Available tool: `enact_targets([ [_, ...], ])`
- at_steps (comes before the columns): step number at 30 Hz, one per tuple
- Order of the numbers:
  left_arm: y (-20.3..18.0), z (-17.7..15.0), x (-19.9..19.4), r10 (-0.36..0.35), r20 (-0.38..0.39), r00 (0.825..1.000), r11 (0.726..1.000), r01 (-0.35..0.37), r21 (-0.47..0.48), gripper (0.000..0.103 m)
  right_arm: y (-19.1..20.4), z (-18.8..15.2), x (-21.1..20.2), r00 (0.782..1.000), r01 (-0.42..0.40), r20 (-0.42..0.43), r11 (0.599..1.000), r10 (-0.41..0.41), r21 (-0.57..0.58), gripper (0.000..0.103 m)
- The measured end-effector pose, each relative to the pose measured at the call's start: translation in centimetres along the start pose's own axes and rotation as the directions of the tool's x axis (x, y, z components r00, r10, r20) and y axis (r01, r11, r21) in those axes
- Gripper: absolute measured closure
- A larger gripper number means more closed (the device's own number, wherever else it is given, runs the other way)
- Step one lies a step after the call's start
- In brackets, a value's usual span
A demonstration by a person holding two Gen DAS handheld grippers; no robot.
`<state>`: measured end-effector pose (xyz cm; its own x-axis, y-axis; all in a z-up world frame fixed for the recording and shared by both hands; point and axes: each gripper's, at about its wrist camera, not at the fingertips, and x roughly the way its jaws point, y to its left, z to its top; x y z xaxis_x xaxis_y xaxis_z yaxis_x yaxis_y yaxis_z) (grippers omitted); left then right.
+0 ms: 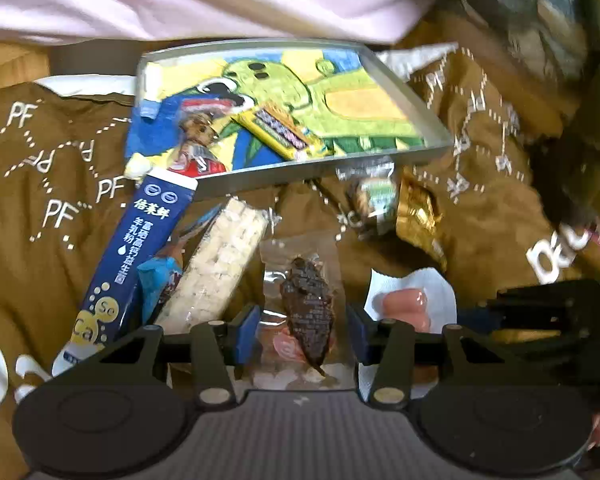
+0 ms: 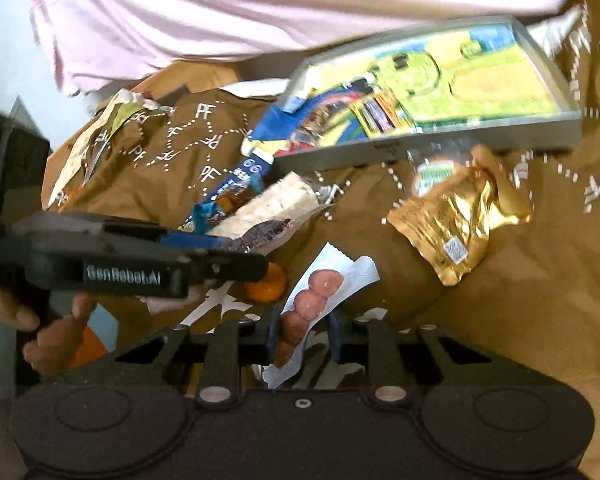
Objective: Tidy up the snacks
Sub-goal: 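Carry both packs into the dinosaur tray and open both tools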
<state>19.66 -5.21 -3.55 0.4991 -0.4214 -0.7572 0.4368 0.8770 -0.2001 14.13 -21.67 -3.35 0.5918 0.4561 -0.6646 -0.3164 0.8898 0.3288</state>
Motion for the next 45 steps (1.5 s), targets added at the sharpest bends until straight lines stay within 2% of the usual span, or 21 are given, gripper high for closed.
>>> enact_targets([
  [5,0.5,-0.3,-1.1,-0.010,0.045,0.999,0.995,0.015,-0.101,0.052,1.1,0.1,-1.6,0.995,0.045,0.093,0.996,-0.038,-0.077,0.077],
  [11,0.5,-1.0,-2.2,-0.018,0.099,0.995,0.983,0.036,-0.182,0.052,1.4,0.4,-2.4,0.988,0.069,0.148,0.992,-0.053,-0.106,0.077],
  [15,0.1,-1.0,-3.3,0.003,0.159,0.987,0.982,0.027,-0.187,0.052,1.5,0.8,-3.2,0.975,0.096,0.210,0.987,-0.068,-0.128,0.077],
  [23,-1.4,3.8,-3.9,0.043,0.288,0.957,0.988,0.003,-0.157,0.052,0.4,4.0,-3.8,0.921,0.172,0.374,0.976,-0.111,-0.132,0.077],
  [27,-2.1,6.6,-2.7,0.067,0.335,0.940,0.988,-0.015,-0.154,0.052,-1.4,6.2,-3.1,0.888,0.204,0.439,0.974,-0.140,-0.102,0.077],
  [29,-2.4,8.0,-1.6,0.083,0.340,0.937,0.987,-0.030,-0.157,0.052,-2.5,7.4,-2.4,0.877,0.206,0.458,0.975,-0.147,-0.081,0.077],
  [34,-2.3,11.1,2.1,0.109,0.323,0.940,0.983,-0.054,-0.173,0.052,-5.0,9.9,0.3,0.869,0.215,0.466,0.975,-0.167,-0.052,0.077],
  [39,-1.3,12.9,6.3,0.136,0.285,0.949,0.976,-0.079,-0.202,0.052,-7.4,11.5,3.0,0.875,0.208,0.450,0.978,-0.181,-0.011,0.077],
  [45,-0.1,13.7,9.8,0.192,0.241,0.951,0.973,-0.153,-0.173,0.052,-9.2,12.1,5.5,0.888,0.221,0.411,0.975,-0.206,0.011,0.077],
])
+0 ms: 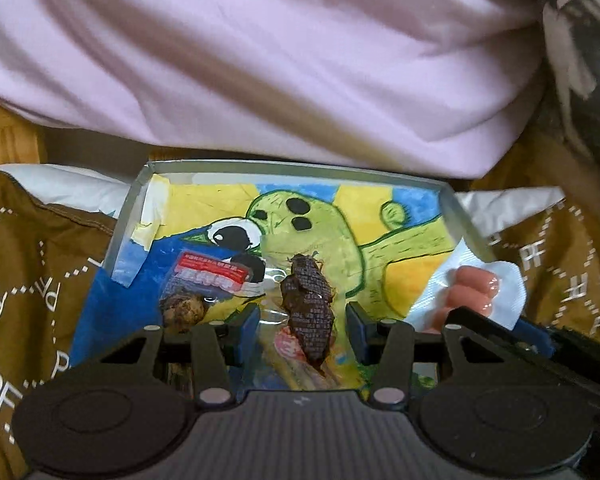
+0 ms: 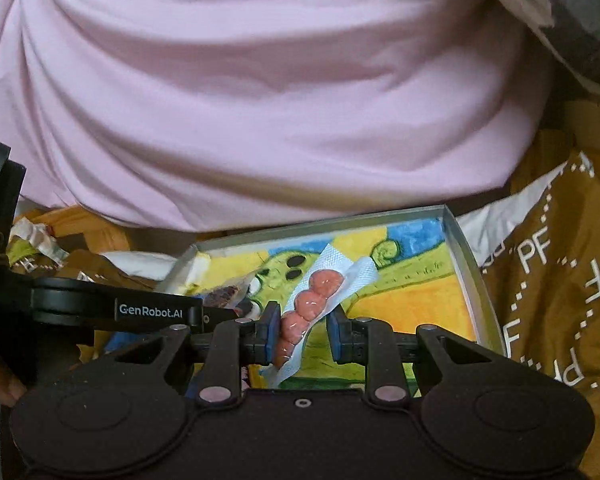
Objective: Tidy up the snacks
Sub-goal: 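Carry both packs into the dinosaur tray and open both tools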
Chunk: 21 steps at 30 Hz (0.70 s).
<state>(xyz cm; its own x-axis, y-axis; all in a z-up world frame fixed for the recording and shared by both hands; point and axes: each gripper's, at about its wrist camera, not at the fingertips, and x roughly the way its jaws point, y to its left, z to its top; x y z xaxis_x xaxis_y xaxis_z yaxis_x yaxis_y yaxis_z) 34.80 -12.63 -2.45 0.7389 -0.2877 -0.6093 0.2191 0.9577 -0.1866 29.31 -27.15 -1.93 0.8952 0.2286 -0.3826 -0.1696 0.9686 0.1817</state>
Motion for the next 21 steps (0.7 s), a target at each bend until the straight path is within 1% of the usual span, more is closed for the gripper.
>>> enact_targets([
  [5,0.0,-0.2,1.5,0.031,-0.023,0.999,1.000,-0.031,0.006,0.052,-0.4,-0.8,1.1,0.999,0.027,-0.036,1.000,-0.027,-0.001,0.076],
  [11,-0.4,-0.8,2.5,0.056,-0.047,0.997,0.998,-0.055,0.034,0.052,-0.8,-1.1,1.8,0.996,0.052,-0.078,0.999,-0.052,-0.002,0.076],
  [16,-0.5,-1.1,3.0,0.078,-0.080,0.994,0.997,-0.076,0.025,0.050,-0.9,-1.3,2.0,0.990,0.089,-0.107,0.996,-0.091,-0.020,0.075],
  [17,-0.5,-1.1,2.9,0.080,-0.083,0.993,0.997,-0.078,0.022,0.050,-0.9,-1.3,2.0,0.989,0.099,-0.105,0.995,-0.100,-0.021,0.072],
  [19,-0.5,-1.1,2.9,0.083,-0.085,0.993,0.996,-0.081,0.023,0.046,-1.1,-1.3,2.0,0.989,0.106,-0.105,0.994,-0.108,-0.022,0.071],
  [21,-0.5,-1.1,2.7,0.087,-0.086,0.993,0.996,-0.085,0.023,0.041,-1.2,-1.1,1.7,0.988,0.116,-0.100,0.993,-0.118,-0.021,0.066],
])
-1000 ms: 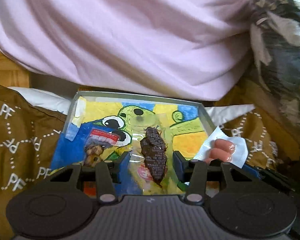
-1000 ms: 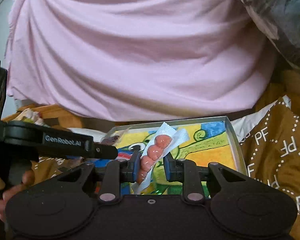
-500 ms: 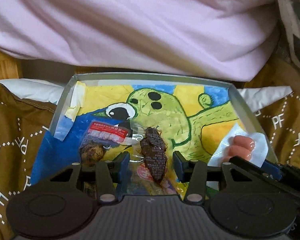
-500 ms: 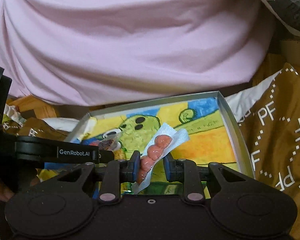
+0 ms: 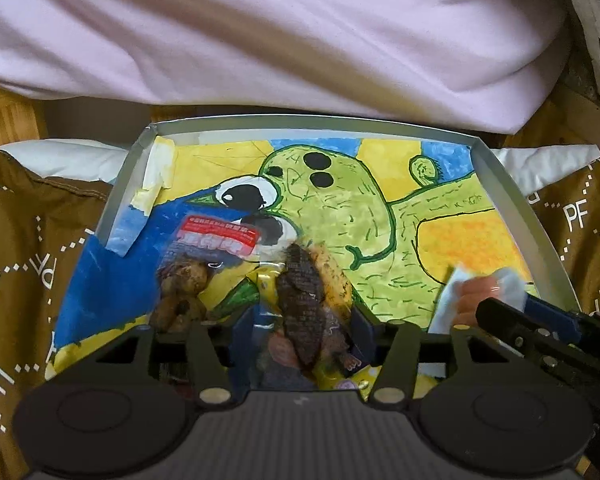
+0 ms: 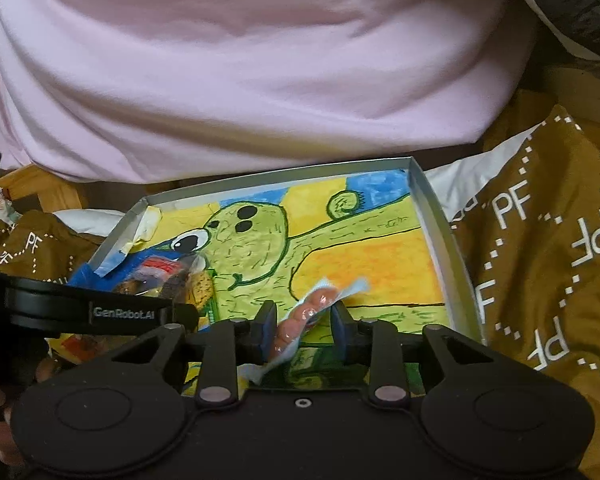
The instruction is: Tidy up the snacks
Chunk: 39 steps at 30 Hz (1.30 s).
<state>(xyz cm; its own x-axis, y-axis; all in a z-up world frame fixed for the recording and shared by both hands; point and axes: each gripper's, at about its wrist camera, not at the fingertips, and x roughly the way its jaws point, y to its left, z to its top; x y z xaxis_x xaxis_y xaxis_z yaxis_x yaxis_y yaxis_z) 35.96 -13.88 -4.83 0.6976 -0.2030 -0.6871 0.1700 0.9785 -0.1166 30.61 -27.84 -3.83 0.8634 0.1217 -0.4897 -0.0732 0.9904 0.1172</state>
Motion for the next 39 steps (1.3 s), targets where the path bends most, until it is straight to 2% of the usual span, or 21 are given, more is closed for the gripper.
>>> enact_targets([
  [5,0.4,0.0,-1.4,0.008,0.019,1.000,1.000,-0.008,-0.018,0.029,-0.2,0.3,-1.2,0.999,0.023,0.038,1.000,-0.023,0.000,0.043],
  [10,0.7,0.0,-4.3,0.022,0.090,0.996,0.999,-0.018,-0.043,0.015,0.1,0.9,-3.7,0.994,0.046,0.102,0.999,-0.046,0.003,0.027],
  [12,0.9,0.0,-5.8,0.027,0.118,0.993,0.998,-0.020,-0.057,0.008,0.4,1.2,-5.0,0.989,0.051,0.136,0.999,-0.051,0.000,0.023],
  [17,1.0,-0.3,-9.7,0.052,0.199,0.979,0.998,-0.042,-0.054,0.002,1.0,1.7,-9.0,0.974,0.053,0.220,0.999,-0.050,-0.009,0.011],
  [26,1.5,-2.3,-16.8,0.059,0.305,0.951,0.998,-0.052,-0.031,0.001,3.0,1.0,-16.5,0.940,0.043,0.341,0.999,-0.028,-0.034,0.001],
  [34,2.6,-5.2,-21.4,0.042,0.302,0.952,0.999,-0.036,-0.026,0.000,5.4,-2.0,-22.9,0.923,0.003,0.383,0.999,0.017,-0.051,0.001],
  [39,3.1,-7.2,-24.0,0.030,0.314,0.949,1.000,-0.027,-0.014,0.000,6.5,-3.8,-25.9,0.923,-0.017,0.384,0.999,0.035,-0.050,0.001],
])
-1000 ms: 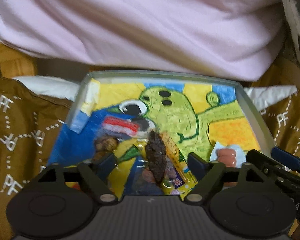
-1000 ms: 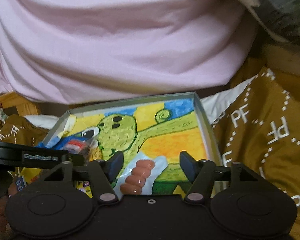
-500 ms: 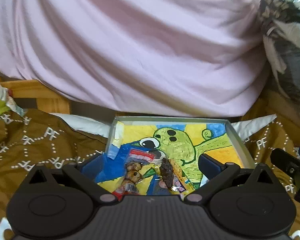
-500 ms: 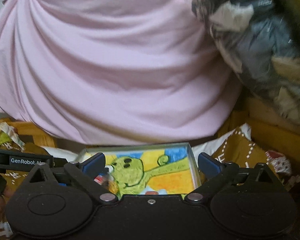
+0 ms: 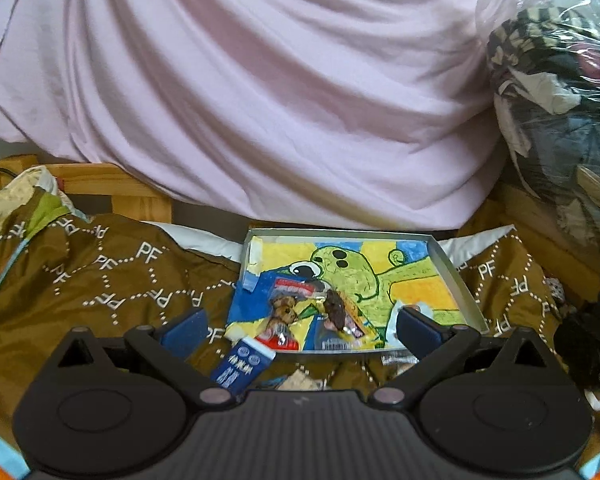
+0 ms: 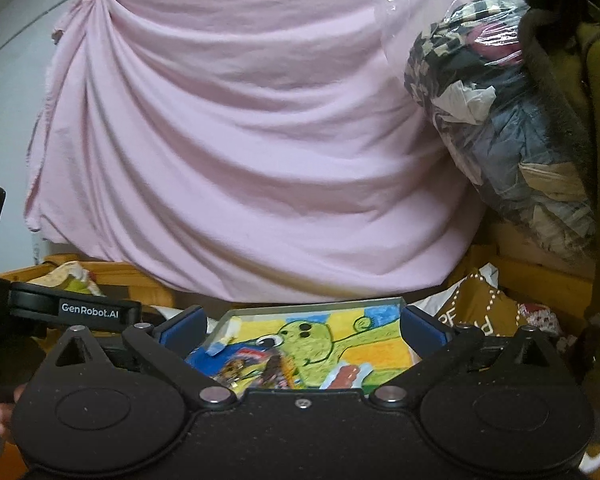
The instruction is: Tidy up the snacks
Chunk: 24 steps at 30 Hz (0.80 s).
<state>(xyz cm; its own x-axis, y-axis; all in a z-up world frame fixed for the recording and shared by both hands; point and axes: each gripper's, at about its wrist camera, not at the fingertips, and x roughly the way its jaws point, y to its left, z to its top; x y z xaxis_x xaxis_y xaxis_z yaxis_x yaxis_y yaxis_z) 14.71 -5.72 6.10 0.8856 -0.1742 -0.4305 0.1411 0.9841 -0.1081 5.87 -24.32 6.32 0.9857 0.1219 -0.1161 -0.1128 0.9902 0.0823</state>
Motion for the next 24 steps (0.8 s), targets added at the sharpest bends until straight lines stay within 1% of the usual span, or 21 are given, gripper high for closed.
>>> enact_targets([
  [3,0.4,-0.8,-1.7,-0.007,0.007,1.000,1.000,0.007,0.001,0.000,0.6,-0.4,-1.5,1.000,0.001,-0.008,1.000,-0.001,0.007,0.001],
  [8,1.1,-2.6,-3.7,-0.015,-0.006,1.000,1.000,0.015,0.007,0.000,1.4,-1.3,-3.2,0.999,0.008,-0.031,1.000,-0.007,0.013,0.001],
  [17,2.1,-5.4,-6.1,0.009,-0.030,1.000,0.999,-0.008,0.038,0.000,2.7,-2.9,-5.1,0.995,0.026,-0.100,1.000,-0.026,0.000,0.001],
  [19,2.2,-6.0,-6.3,0.018,-0.039,0.999,0.998,-0.016,0.056,0.000,2.9,-3.2,-5.0,0.991,0.040,-0.130,0.999,-0.041,-0.011,0.001],
  [21,2.2,-6.6,-6.5,0.032,-0.054,0.998,0.997,-0.028,0.075,0.000,3.1,-3.7,-4.8,0.982,0.068,-0.174,0.997,-0.072,-0.029,0.001],
  [24,2.4,-7.3,-6.4,0.032,-0.105,0.994,0.996,-0.022,0.092,0.000,3.0,-4.5,-4.4,0.967,0.091,-0.235,0.995,-0.097,-0.038,0.001],
])
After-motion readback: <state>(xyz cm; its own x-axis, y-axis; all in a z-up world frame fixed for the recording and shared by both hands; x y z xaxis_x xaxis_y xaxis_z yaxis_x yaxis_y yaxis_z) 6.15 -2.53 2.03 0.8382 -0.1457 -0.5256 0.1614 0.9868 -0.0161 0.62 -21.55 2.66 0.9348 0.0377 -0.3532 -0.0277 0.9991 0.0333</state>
